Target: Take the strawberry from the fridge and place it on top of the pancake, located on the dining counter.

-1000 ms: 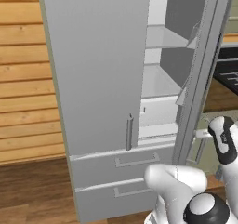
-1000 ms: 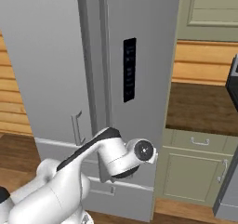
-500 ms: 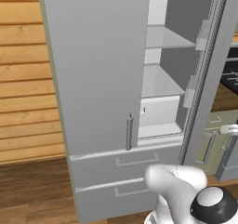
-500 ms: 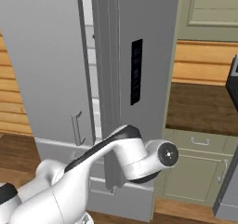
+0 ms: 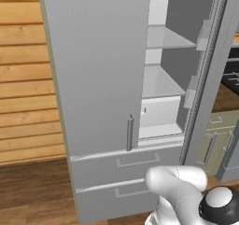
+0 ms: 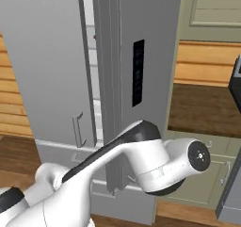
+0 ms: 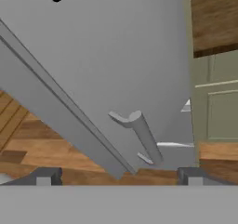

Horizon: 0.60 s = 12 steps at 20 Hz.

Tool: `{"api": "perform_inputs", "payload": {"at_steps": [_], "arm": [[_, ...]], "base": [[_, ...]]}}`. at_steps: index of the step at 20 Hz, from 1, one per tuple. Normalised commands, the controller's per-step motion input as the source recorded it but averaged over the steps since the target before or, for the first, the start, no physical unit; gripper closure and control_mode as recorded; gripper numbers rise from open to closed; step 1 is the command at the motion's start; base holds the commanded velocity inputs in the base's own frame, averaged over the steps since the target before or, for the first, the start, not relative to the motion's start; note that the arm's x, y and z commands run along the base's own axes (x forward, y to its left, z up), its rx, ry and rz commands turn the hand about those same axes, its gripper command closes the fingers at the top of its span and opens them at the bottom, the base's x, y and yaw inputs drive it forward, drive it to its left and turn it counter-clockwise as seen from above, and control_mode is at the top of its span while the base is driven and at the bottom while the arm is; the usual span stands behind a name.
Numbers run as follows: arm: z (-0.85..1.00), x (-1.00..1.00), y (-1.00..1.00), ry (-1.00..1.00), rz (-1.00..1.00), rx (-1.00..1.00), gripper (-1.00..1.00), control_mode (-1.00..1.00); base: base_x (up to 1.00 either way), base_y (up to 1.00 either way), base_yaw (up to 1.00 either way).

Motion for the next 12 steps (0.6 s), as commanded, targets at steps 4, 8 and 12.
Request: {"api": "perform_inputs", "payload": {"at_steps": [4,8,12], "arm": [[0.62,-1.00,0.88,0.00,0.00,-0.23,-1.00,-1.00],[0.75,-0.86,1.00,0.05,0.00,-0.42,-1.00,-1.00],[0.81,-0.38,1.00,0.21,0.00,-0.48,-1.00,-1.00]], "base": [[0.00,0.00,0.00],[0.00,0.00,0.00],[0.00,0.00,0.00]]}}
